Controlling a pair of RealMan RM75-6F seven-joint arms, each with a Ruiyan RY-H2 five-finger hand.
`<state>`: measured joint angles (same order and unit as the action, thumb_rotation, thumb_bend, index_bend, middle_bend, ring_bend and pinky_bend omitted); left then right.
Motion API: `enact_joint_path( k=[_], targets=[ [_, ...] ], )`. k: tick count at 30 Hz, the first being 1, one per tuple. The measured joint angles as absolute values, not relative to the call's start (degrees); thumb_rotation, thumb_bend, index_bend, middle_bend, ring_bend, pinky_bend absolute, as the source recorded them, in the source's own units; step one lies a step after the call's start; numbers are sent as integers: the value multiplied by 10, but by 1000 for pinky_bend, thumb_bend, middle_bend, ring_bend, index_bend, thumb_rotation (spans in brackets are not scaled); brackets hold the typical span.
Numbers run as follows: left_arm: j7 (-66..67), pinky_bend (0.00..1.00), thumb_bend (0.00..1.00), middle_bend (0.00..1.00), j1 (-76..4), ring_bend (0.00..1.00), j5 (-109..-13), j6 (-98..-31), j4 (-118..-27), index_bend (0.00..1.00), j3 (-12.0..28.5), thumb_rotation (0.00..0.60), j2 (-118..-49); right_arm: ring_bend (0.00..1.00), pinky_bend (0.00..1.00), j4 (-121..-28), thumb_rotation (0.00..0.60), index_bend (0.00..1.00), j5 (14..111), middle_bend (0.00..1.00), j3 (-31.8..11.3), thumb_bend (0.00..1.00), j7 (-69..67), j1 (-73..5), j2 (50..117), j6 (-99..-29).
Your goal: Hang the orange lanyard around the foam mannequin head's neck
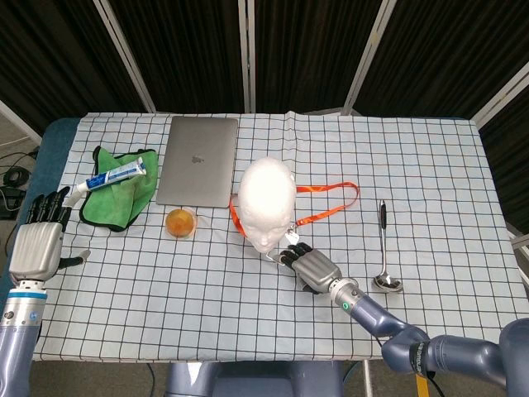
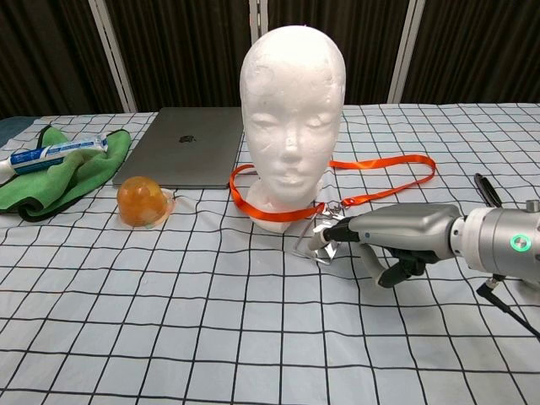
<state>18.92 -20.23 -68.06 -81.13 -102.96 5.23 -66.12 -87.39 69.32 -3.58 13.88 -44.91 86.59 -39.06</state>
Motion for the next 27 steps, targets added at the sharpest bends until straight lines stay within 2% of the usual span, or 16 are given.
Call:
enact_joint_path(
  k=[13,27],
  targets=[
    [197,0,0,0,-195,0,-689,-806,-1032,0,59,600,-664,7,86,-950,600,142,674,123,-10,1000,138,-464,812,-347],
    [201,0,0,0,-191,0,-691,-799,-1029,0,65,600,-667,10,87,-1003,600,151,727,133,20,1000,103,-468,761,-323]
  ],
)
